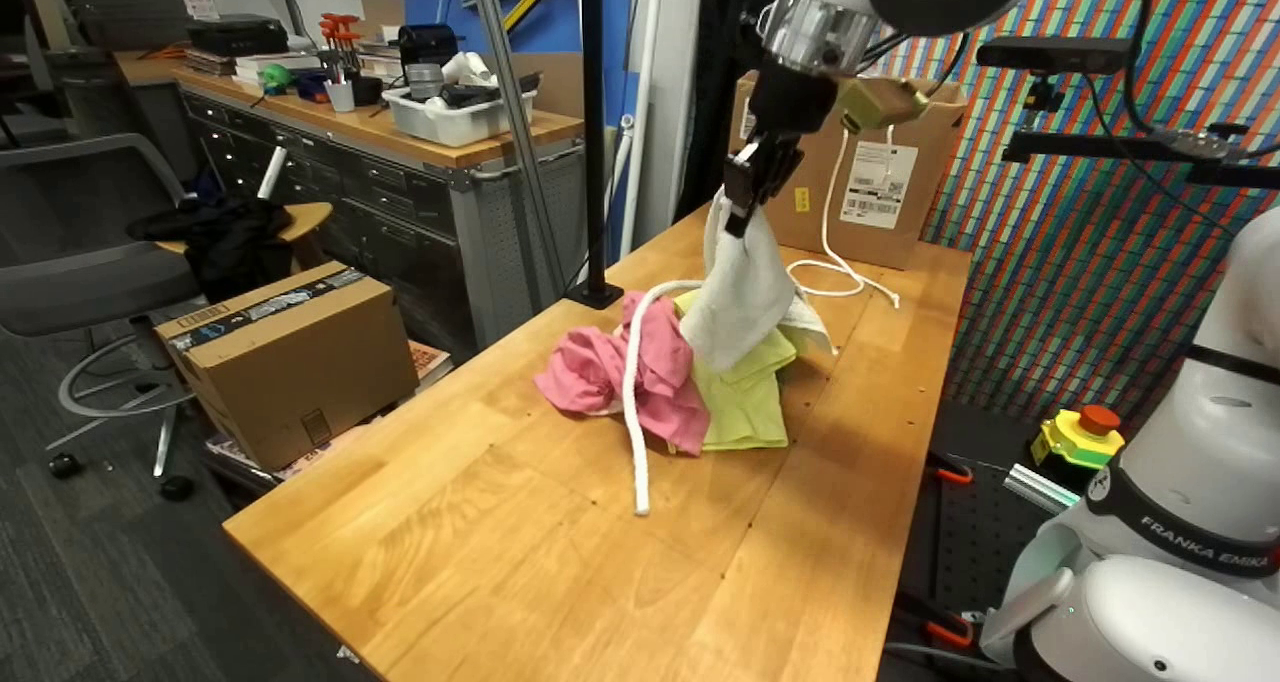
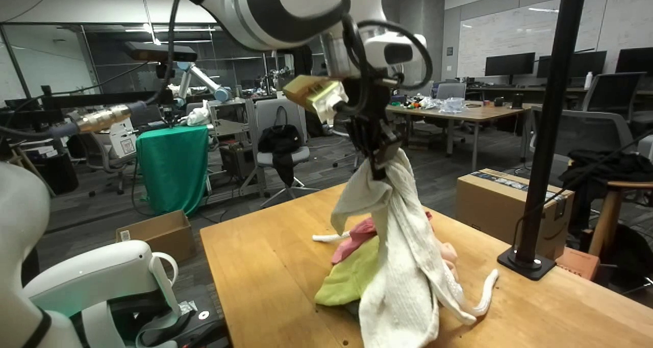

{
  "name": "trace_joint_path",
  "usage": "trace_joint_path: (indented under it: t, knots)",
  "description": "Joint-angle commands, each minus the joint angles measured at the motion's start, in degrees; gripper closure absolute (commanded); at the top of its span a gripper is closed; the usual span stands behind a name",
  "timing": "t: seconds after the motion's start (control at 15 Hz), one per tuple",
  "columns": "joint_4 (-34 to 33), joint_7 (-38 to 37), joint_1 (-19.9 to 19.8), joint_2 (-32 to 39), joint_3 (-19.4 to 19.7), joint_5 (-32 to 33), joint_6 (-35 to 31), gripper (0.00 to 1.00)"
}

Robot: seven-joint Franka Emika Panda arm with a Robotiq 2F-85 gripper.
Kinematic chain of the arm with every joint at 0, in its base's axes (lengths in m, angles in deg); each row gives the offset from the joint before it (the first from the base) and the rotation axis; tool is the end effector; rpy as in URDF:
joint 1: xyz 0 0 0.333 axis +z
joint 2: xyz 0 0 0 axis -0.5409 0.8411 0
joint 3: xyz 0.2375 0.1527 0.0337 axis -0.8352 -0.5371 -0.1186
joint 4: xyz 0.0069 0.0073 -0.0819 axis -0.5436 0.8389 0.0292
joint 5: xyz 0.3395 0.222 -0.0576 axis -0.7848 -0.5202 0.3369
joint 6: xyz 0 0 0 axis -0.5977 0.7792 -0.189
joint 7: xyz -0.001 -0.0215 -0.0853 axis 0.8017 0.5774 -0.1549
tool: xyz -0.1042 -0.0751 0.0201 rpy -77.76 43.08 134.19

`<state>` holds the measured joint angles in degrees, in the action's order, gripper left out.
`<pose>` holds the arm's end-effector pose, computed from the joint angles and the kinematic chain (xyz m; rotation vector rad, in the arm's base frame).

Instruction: Separate the clothes and ropes

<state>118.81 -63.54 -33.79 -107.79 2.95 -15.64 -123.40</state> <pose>0.4597 -0.0170 0.3862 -3.0594 0.2652 -0.3654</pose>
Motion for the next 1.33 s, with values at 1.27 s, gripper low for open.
trace_joint_path:
  t: [1.27]
  knots:
    - [-47.4, -0.2, 12.2, 13.7, -18.3, 2.6, 51.2, 0.96]
